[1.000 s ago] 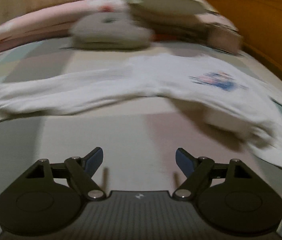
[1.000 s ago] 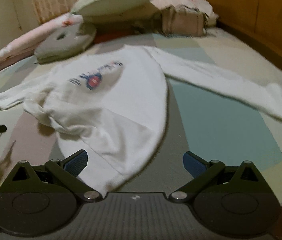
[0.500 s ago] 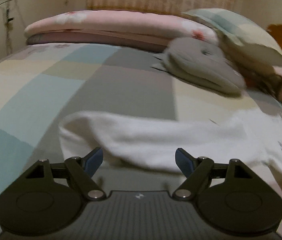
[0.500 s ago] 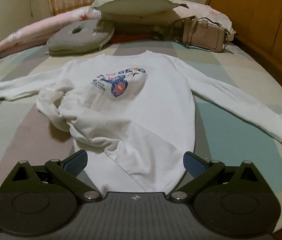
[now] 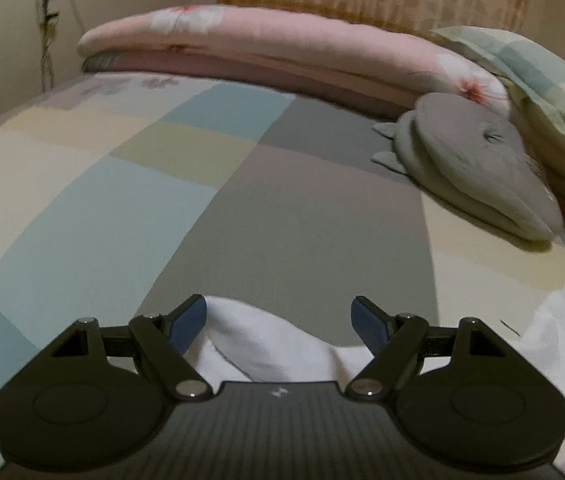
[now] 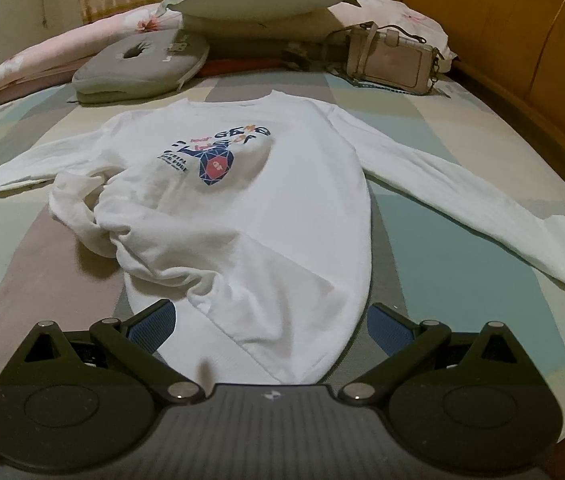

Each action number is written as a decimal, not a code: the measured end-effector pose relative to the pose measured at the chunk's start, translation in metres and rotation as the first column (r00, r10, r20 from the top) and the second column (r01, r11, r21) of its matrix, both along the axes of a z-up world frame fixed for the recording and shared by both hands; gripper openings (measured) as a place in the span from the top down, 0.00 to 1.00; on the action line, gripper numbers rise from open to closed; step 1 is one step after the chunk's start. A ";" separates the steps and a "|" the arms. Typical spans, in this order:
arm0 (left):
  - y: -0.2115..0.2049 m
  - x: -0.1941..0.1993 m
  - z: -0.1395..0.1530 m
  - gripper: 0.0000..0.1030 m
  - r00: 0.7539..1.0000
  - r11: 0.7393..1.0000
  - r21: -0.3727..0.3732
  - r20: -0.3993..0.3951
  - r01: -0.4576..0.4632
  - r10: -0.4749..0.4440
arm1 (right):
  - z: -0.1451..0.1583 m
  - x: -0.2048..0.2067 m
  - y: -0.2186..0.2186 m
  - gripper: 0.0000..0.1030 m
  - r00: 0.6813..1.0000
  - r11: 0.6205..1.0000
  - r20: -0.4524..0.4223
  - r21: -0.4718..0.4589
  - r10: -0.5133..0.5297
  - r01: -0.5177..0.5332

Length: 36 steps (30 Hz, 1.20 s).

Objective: Fold clothes
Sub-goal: 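Reach the left gripper to the sleeve beside the badge, then grasp the sleeve cuff with the left gripper, lay it straight, release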

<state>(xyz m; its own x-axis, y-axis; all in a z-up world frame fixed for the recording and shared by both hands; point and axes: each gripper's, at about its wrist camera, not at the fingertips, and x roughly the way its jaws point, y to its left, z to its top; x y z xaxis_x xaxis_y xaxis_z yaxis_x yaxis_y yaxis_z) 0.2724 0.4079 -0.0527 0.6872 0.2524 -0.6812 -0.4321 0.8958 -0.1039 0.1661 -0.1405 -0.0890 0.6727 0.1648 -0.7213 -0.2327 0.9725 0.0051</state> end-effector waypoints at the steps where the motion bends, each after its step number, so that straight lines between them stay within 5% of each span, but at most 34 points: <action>1: -0.003 -0.005 0.003 0.23 1.000 1.000 0.003 0.003 0.009 -0.009 | 0.000 0.000 0.001 0.00 1.000 1.000 -0.001 0.004 0.004 -0.004; 6: -0.020 -0.044 0.001 0.23 0.997 0.994 -0.074 0.039 0.074 -0.072 | 0.011 -0.004 0.008 0.00 0.999 0.997 0.009 0.050 0.052 -0.052; 12: -0.019 -0.073 -0.031 0.26 0.999 0.979 -0.202 0.038 0.038 -0.031 | 0.032 -0.014 0.025 0.00 0.988 0.986 0.062 0.080 0.145 -0.149; 17: 0.006 -0.078 -0.052 0.46 0.995 0.965 -0.257 0.077 -0.045 0.067 | 0.037 -0.022 0.033 0.00 0.981 0.983 0.090 0.054 0.171 -0.177; 25: 0.020 -0.058 -0.062 0.54 0.979 0.968 -0.221 0.138 -0.116 0.149 | 0.031 -0.018 0.028 0.00 0.989 0.987 0.069 0.089 0.129 -0.135; 27: 0.010 -0.049 -0.059 0.64 0.981 0.977 -0.155 0.105 -0.144 0.161 | 0.031 -0.019 0.029 0.00 0.989 0.987 0.074 0.079 0.131 -0.137; 29: 0.006 -0.042 -0.053 0.94 0.986 0.981 -0.140 0.081 -0.131 0.143 | 0.031 -0.020 0.029 0.00 0.988 0.988 0.079 0.069 0.134 -0.139; 36: 0.015 -0.056 -0.016 0.94 0.982 0.980 -0.137 0.098 -0.146 0.160 | 0.028 -0.016 0.019 0.00 0.992 0.989 0.066 0.090 0.111 -0.116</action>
<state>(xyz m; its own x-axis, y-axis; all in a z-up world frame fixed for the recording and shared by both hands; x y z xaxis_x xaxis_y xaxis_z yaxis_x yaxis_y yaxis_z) 0.2165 0.4231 -0.0686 0.7186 0.2755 -0.6385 -0.5431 0.7958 -0.2679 0.1497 -0.1215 -0.0610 0.6877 0.3076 -0.6577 -0.3442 0.9357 0.0777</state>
